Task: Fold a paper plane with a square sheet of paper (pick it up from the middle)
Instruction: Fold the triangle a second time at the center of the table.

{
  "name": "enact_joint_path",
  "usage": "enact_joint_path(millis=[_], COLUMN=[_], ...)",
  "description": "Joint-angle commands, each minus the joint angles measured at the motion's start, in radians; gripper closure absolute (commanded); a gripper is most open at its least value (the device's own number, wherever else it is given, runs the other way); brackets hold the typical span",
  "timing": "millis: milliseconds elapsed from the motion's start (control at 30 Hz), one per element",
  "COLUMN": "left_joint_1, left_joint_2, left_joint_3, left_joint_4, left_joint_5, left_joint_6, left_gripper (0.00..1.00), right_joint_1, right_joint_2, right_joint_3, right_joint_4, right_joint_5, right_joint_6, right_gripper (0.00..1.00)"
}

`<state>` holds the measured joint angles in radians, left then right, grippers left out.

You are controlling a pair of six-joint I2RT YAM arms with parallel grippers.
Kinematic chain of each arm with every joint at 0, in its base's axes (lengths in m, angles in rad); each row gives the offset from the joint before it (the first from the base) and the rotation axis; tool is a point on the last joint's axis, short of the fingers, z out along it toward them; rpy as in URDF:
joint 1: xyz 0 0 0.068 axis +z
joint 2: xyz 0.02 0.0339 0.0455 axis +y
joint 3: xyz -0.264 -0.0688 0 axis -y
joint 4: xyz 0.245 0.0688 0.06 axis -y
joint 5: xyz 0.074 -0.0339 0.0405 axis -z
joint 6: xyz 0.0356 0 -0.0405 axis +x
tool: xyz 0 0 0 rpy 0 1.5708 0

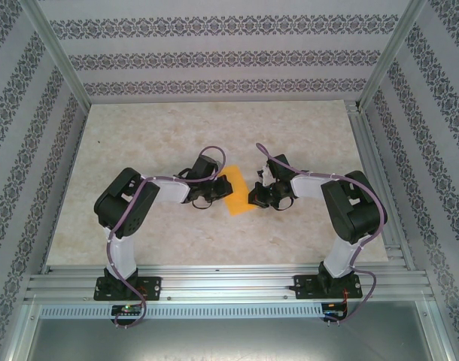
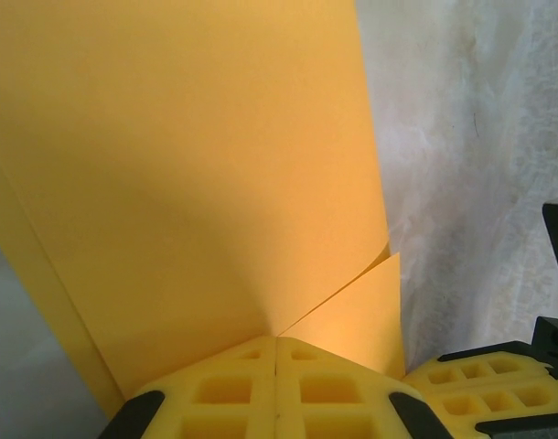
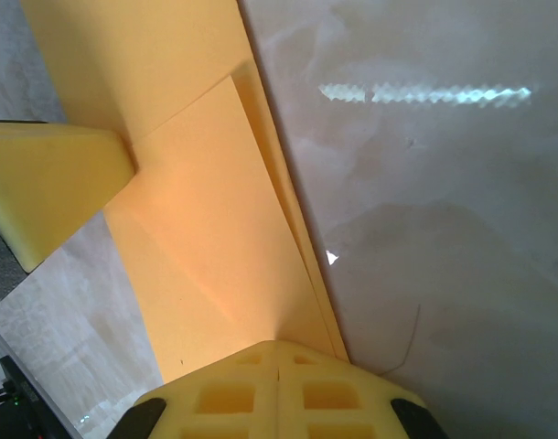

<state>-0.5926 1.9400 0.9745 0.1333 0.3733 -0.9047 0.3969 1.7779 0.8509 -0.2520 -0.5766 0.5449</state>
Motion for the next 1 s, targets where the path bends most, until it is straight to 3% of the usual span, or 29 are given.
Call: enact_joint_path(millis=[0, 267, 467, 733, 967], left_joint_1=[0.091, 0.149, 0.142, 0.057, -0.026], left_joint_2=[0.006, -0.031, -0.115, -0.175, -0.107], left_joint_3=[-0.053, -0.060, -0.023, -0.015, 0.035], left_joint_4=[-0.053, -0.016, -0.016, 0.007, -0.006], left_joint_5=[-0.175, -0.107, -0.006, 0.041, 0.093], left_joint_6=[0.062, 0.102, 0.074, 0.011, -0.009], left_gripper=[0.92, 0.89, 0.83, 0.82, 0.86], right_joint_1=[-0.023, -0.022, -0.022, -0.017, -0.013], right_joint_2=[0.045, 0.041, 0.034, 0.037, 0.041], right_joint_3=[-0.040, -0.040, -0.034, -0.026, -0.017], right_joint_4=[-0.107, -0.109, -0.102, -0.096, -0.092], right_joint_5=[0.127, 0.121, 0.115, 0.107, 0.103], right_joint_6=[-0.018, -0.017, -0.010, -0.005, 0.000], right_gripper=[1.00, 1.00, 1.00, 1.00, 1.00])
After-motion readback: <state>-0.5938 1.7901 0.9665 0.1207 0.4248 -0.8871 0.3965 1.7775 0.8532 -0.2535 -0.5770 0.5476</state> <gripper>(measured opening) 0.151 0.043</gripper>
